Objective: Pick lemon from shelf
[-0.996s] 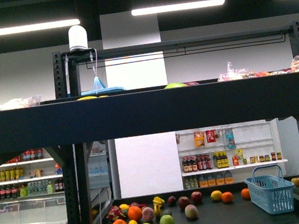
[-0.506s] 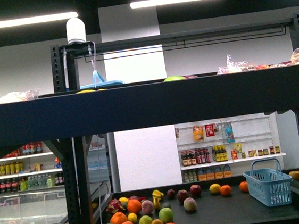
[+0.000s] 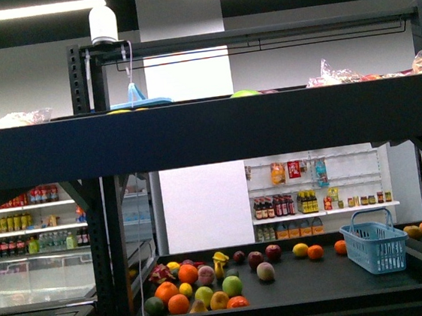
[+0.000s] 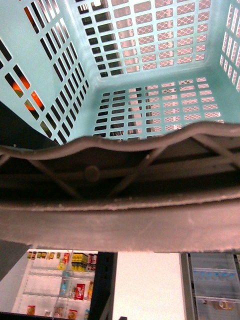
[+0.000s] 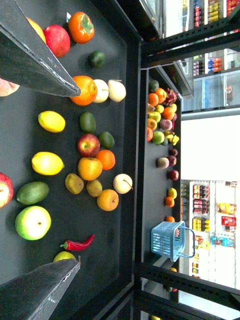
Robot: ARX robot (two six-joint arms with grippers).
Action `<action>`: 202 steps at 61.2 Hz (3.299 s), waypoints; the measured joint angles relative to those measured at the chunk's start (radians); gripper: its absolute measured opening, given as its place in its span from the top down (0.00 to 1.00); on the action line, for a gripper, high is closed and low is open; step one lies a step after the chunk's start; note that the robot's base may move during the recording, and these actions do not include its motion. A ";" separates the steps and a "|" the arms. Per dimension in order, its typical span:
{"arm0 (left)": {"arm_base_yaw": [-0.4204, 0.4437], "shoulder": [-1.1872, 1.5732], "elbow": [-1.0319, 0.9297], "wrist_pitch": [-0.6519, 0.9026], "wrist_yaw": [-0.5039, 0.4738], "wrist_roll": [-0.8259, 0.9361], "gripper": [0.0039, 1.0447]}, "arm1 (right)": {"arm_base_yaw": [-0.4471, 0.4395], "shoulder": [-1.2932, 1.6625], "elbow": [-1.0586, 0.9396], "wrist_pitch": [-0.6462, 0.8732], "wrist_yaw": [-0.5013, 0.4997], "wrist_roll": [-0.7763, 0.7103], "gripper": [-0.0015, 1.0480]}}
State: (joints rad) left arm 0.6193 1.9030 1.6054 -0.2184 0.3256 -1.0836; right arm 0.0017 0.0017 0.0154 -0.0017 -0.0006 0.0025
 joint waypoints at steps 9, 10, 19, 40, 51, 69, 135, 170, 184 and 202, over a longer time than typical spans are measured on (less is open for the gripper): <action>-0.056 -0.138 -0.134 0.048 0.065 0.139 0.84 | 0.000 0.000 0.000 0.000 0.000 0.000 0.07; -0.061 -0.148 -0.141 0.051 0.070 0.154 0.84 | 0.000 0.000 0.000 0.000 0.000 0.000 0.07; -0.192 -0.301 -0.228 0.032 0.114 0.284 0.84 | 0.000 0.000 0.000 0.000 0.000 0.000 0.07; -0.621 -0.437 -0.370 -0.028 0.123 0.425 0.84 | 0.000 0.000 0.000 0.000 0.000 0.000 0.07; -0.769 -0.410 -0.383 -0.009 0.115 0.447 0.84 | 0.000 0.000 0.000 0.000 0.000 0.000 0.07; -0.888 -0.342 -0.383 0.002 0.159 0.562 0.84 | 0.000 0.000 0.000 0.000 0.000 0.000 0.07; -0.963 -0.296 -0.381 0.048 0.158 0.587 0.84 | -0.247 1.599 0.697 0.280 -0.165 -0.048 0.07; -0.963 -0.296 -0.381 0.048 0.161 0.586 0.84 | -0.065 2.361 1.188 0.227 -0.074 -0.074 0.07; -0.963 -0.296 -0.381 0.048 0.162 0.586 0.84 | -0.022 2.478 1.339 0.189 -0.048 -0.044 0.07; -0.963 -0.296 -0.381 0.048 0.161 0.586 0.84 | -0.008 2.584 1.479 0.126 -0.025 0.005 0.07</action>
State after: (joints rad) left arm -0.3439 1.6073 1.2240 -0.1699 0.4866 -0.4976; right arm -0.0059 2.5862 1.4948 0.1238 -0.0254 0.0074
